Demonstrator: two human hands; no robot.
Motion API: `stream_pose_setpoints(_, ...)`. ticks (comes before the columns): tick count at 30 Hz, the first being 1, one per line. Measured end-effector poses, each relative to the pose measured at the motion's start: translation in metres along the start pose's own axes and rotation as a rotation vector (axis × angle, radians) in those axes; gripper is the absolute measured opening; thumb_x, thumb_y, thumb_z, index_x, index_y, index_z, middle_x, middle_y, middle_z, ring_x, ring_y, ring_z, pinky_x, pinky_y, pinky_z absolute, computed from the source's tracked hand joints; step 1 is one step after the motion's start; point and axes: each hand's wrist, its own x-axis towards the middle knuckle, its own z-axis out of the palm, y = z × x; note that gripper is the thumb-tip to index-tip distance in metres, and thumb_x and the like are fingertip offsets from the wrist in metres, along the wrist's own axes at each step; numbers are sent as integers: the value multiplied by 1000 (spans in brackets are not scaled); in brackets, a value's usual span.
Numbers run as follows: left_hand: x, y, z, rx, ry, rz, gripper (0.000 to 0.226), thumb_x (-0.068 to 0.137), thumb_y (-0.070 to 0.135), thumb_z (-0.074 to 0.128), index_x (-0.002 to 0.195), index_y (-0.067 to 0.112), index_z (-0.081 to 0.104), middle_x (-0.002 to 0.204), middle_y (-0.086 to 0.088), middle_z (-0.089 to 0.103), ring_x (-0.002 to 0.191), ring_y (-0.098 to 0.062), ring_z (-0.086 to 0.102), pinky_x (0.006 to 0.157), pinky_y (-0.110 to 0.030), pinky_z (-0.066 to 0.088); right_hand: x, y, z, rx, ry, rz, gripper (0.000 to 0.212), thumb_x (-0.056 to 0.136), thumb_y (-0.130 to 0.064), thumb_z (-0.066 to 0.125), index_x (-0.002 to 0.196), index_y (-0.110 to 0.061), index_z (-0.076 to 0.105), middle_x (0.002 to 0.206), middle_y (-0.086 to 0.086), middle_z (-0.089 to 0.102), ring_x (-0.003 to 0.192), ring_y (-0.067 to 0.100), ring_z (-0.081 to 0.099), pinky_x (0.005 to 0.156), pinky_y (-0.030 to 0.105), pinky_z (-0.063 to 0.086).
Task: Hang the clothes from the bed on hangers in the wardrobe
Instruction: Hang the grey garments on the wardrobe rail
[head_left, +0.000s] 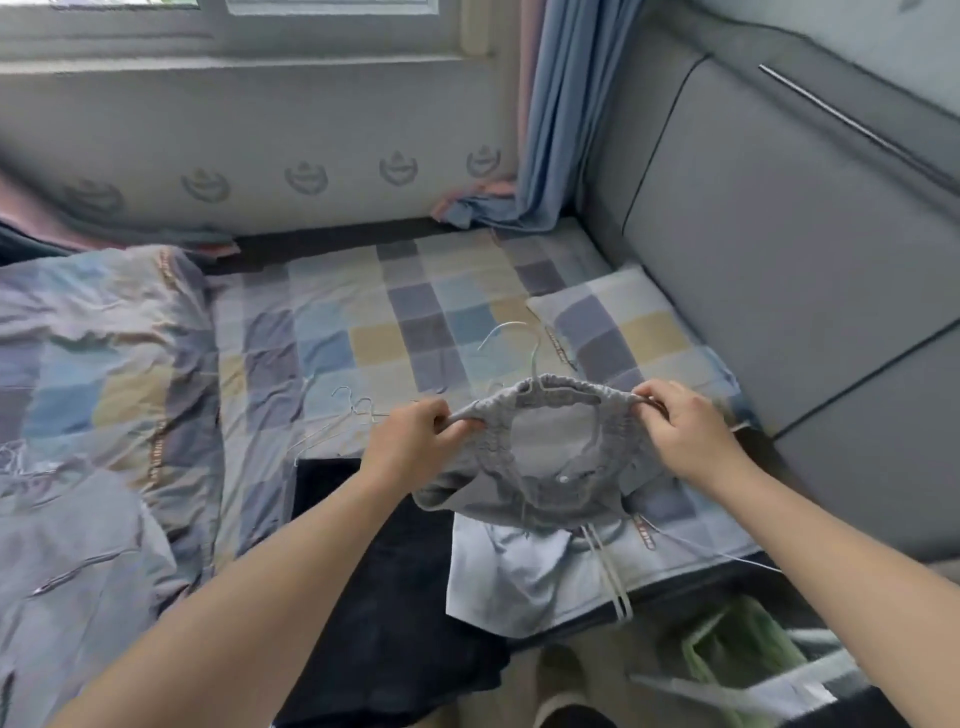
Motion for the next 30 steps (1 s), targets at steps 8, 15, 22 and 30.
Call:
stream_pose_setpoints(8, 48, 17, 119, -45, -171, -178, 58, 88, 68, 55, 65, 17, 41, 59, 3, 48, 55, -18, 43, 51, -34, 28, 62, 107, -1, -16, -235, 80, 11, 93, -29, 60, 84, -35, 63, 85, -13, 67, 85, 12, 61, 76, 39, 51)
stream_pose_setpoints(15, 80, -6, 223, -34, -302, -479, 56, 91, 64, 54, 67, 17, 37, 62, 1, 47, 55, -18, 42, 52, -33, 28, 121, 197, 78, -87, -466, 134, 9, 95, -33, 55, 97, -33, 64, 95, -7, 65, 93, 19, 60, 81, 41, 50)
stream_pose_setpoints(22, 128, -40, 295, -34, -311, -613, 54, 91, 59, 58, 67, 15, 37, 63, -1, 47, 60, -22, 46, 54, -35, 31, 160, 255, 165, -196, -503, 204, 16, 99, -34, 47, 103, -24, 59, 103, 2, 59, 103, 28, 56, 84, 42, 43)
stream_pose_setpoints(30, 195, -69, 319, 119, -182, -615, 49, 90, 65, 52, 69, 22, 43, 81, -2, 57, 86, -31, 56, 68, -38, 39, 220, 267, 210, -221, -407, 171, 18, 101, -32, 43, 105, -22, 57, 112, 5, 58, 109, 31, 53, 86, 43, 35)
